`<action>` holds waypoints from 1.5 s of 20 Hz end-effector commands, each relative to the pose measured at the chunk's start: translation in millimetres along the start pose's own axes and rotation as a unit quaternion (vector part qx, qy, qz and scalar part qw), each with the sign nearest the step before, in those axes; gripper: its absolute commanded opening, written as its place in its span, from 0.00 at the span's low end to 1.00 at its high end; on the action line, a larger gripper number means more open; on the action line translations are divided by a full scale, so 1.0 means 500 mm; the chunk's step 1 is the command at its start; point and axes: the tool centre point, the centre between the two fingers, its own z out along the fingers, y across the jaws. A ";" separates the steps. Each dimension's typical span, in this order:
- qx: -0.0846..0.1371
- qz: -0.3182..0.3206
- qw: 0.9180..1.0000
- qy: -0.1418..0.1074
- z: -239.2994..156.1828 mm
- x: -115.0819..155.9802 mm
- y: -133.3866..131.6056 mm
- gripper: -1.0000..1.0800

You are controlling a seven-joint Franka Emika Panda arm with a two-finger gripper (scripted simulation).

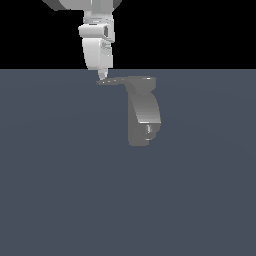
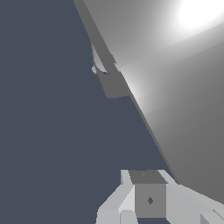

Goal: Turn on the faucet by rotating a designated handle.

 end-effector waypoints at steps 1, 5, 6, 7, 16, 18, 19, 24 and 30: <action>-0.002 -0.001 1.000 0.000 0.000 -0.002 0.018 0.00; -0.002 -0.001 1.000 0.000 0.000 -0.003 0.041 0.00; -0.002 -0.001 1.000 0.000 0.000 -0.004 0.047 0.00; -0.002 -0.001 1.000 0.000 0.000 -0.004 0.053 0.00; -0.001 0.000 1.000 0.000 0.000 0.001 0.084 0.00; -0.001 0.000 1.000 0.000 -0.001 0.009 0.094 0.00; -0.001 0.000 1.000 0.000 -0.001 0.013 0.098 0.00; -0.001 0.000 1.000 0.000 -0.001 0.033 0.122 0.00; -0.001 0.000 1.000 0.000 -0.001 0.058 0.152 0.00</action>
